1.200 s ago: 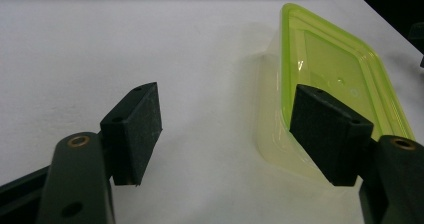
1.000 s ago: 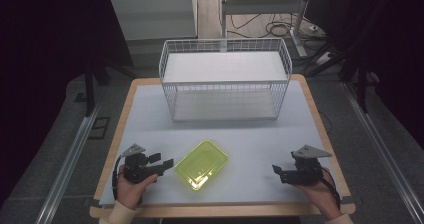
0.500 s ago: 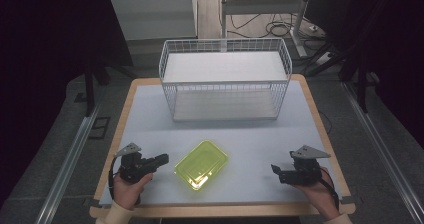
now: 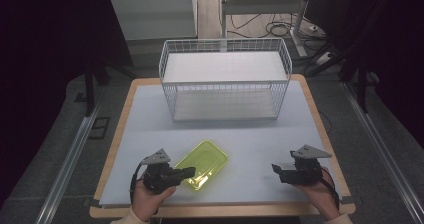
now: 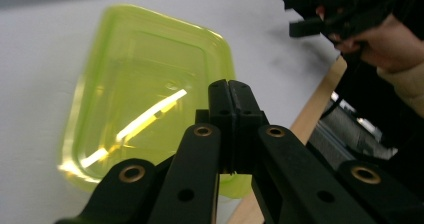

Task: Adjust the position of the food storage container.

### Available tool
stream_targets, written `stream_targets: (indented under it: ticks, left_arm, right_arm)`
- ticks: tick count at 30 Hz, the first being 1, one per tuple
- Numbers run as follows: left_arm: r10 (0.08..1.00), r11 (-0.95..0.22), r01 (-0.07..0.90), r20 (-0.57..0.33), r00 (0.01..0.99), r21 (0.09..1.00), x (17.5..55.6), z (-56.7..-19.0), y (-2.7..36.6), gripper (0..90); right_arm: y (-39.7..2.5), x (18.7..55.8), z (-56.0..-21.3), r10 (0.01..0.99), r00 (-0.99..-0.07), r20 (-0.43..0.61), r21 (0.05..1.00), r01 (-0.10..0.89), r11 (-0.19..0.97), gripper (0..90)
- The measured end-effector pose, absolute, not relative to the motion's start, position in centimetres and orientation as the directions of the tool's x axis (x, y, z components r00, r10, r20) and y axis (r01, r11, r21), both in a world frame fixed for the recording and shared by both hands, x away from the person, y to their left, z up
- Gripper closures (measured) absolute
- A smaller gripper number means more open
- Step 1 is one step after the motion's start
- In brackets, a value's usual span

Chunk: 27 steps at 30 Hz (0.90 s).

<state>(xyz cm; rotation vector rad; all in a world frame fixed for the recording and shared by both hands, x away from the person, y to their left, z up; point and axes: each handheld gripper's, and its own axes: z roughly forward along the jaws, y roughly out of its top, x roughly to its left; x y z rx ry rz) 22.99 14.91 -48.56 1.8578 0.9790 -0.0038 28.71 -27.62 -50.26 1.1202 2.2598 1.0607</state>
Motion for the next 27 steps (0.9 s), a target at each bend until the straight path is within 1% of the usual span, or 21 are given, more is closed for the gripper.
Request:
stream_targets:
  ticks: [5, 6, 9, 15, 27]
  left_arm:
    - [0.601, -0.234, 0.619, -0.39, 0.698, 0.749, 22.6, -48.9, 13.4, 90.0]
    - [0.585, -0.244, 0.623, -0.4, 0.706, 0.743, 22.6, -49.1, 13.0, 90.0]
    - [0.577, -0.245, 0.629, -0.411, 0.706, 0.738, 22.4, -49.2, 12.7, 90.0]
    - [0.575, -0.307, 0.609, -0.368, 0.731, 0.731, 22.0, -49.4, 11.3, 90.0]
    - [0.581, -0.368, 0.605, -0.334, 0.743, 0.706, 21.5, -50.4, 10.0, 90.0]
  right_arm:
    - [-27.5, 28.7, -50.4, 0.798, -0.603, -0.023, 0.775, 0.493, 0.395, 16.1]
    - [-27.5, 28.8, -50.4, 0.796, -0.604, -0.022, 0.775, 0.493, 0.395, 16.1]
    - [-27.5, 28.7, -50.4, 0.796, -0.605, -0.022, 0.776, 0.492, 0.395, 16.1]
    - [-27.3, 28.6, -50.4, 0.79, -0.613, -0.026, 0.773, 0.489, 0.405, 16.1]
    - [-27.2, 28.6, -50.5, 0.784, -0.621, -0.024, 0.762, 0.496, 0.416, 15.9]
